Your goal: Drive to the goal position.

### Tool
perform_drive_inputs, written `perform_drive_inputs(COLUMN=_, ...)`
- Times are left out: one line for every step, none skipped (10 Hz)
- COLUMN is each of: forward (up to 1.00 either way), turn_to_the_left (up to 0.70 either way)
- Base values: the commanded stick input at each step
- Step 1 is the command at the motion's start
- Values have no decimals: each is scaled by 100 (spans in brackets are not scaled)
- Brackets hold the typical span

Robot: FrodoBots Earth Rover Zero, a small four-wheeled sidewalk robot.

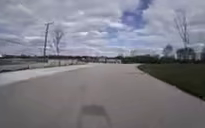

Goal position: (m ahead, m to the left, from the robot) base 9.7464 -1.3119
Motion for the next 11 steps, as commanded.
perform_drive_inputs(forward=100, turn_to_the_left=-11)
perform_drive_inputs(forward=100, turn_to_the_left=-33)
perform_drive_inputs(forward=100, turn_to_the_left=-38)
perform_drive_inputs(forward=100, turn_to_the_left=-30)
perform_drive_inputs(forward=100, turn_to_the_left=-16)
perform_drive_inputs(forward=100, turn_to_the_left=-3)
perform_drive_inputs(forward=100, turn_to_the_left=0)
perform_drive_inputs(forward=100, turn_to_the_left=0)
perform_drive_inputs(forward=100, turn_to_the_left=0)
perform_drive_inputs(forward=100, turn_to_the_left=0)
perform_drive_inputs(forward=100, turn_to_the_left=0)
